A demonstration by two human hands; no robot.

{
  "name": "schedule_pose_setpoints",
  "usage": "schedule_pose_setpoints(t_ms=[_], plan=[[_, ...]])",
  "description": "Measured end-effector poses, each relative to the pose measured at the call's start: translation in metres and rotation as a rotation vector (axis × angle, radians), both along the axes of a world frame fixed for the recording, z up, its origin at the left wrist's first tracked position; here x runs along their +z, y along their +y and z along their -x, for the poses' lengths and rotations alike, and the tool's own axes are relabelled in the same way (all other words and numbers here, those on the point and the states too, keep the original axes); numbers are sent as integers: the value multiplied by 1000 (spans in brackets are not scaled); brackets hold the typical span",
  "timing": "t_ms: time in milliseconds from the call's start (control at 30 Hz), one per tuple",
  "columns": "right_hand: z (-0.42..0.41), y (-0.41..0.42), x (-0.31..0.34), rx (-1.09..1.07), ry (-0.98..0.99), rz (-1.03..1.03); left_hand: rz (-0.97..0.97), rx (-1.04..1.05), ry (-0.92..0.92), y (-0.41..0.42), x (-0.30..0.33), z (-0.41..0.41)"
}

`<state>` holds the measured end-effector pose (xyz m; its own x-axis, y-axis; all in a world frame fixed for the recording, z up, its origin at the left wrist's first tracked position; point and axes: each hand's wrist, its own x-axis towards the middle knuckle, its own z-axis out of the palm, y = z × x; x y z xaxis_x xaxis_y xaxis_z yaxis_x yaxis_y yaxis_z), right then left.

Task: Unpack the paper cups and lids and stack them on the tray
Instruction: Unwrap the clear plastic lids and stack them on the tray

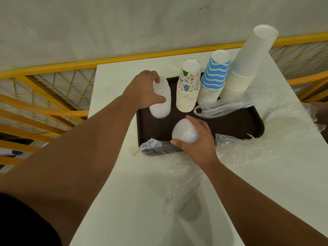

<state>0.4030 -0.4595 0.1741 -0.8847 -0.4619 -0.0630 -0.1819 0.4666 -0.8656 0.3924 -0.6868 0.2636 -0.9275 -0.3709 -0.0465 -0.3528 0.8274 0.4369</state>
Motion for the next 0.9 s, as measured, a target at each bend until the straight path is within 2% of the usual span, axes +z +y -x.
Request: schedule_pose_setpoints(t_ms=[200,333,567,833,900], plan=[[0,0,1,-4,-1,8,37,-5,19,1,-4,0],[0,0,1,-2,-3,2,-3,-2,17,2,-6,0],[0,0,2,2,1,-6,-93,59,-42,-1,-3,7],[-1,-1,2,7,1,-7,-61,31,-89,-3,-1,8],[-1,-1,2,7,-4,6,-42,62,-16,0,6,3]])
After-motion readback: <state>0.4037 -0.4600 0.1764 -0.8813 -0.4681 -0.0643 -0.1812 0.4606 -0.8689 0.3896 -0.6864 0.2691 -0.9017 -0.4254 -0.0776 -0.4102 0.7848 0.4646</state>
